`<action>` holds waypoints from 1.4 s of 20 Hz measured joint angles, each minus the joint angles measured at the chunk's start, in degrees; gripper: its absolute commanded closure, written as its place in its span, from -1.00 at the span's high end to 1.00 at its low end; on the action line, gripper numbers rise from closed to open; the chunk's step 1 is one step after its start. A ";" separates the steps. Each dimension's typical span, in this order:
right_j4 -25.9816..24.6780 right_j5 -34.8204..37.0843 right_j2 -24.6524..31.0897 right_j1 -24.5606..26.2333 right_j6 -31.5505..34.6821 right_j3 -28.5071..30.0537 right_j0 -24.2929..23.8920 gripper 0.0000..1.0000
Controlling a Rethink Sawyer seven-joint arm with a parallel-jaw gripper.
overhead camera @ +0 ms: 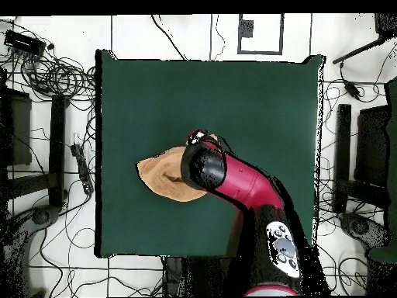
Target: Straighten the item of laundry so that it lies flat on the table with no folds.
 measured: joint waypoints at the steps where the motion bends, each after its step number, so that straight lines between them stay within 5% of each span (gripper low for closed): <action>1: 0.18 -0.83 0.28 0.08 0.00 0.27 0.10 1.00; 10: 1.39 -10.41 5.04 1.37 0.00 3.21 0.66 1.00; 28: 0.24 -8.64 5.00 7.37 0.00 3.11 2.37 1.00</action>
